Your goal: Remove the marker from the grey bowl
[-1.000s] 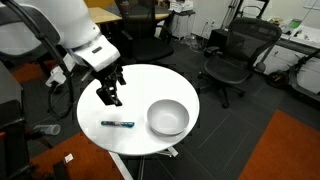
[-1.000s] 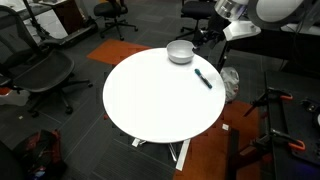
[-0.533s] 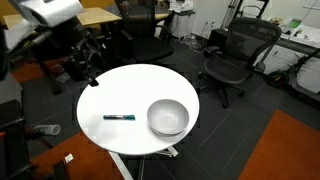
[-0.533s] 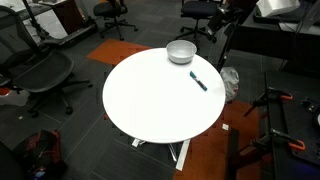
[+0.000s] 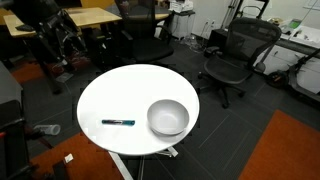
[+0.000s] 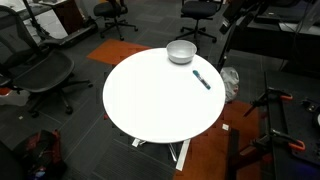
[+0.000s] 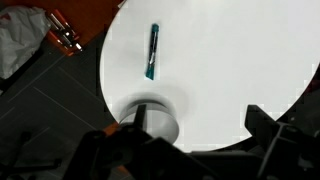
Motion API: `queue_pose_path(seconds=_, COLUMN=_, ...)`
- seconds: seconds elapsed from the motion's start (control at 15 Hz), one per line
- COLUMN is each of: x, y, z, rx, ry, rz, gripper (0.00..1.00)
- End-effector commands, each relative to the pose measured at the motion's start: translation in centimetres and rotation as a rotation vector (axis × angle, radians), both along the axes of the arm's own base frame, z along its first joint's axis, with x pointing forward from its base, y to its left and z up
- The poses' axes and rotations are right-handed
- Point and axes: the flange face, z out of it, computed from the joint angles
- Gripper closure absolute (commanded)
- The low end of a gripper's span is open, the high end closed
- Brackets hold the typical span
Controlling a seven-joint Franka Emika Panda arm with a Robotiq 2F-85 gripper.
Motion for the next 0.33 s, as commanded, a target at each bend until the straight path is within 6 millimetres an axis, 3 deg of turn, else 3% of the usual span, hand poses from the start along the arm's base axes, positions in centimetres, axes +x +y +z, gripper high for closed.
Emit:
queue_pose_path(seconds=0.0, x=0.03, y=-0.16, z=-0.15, rx=0.001, ry=0.007, rz=-0.003, gripper=0.0)
queue_pose_path(seconds=0.27, x=0.08, y=-0.23, z=-0.35, rx=0.001, ry=0.011, rz=-0.004, gripper=0.0)
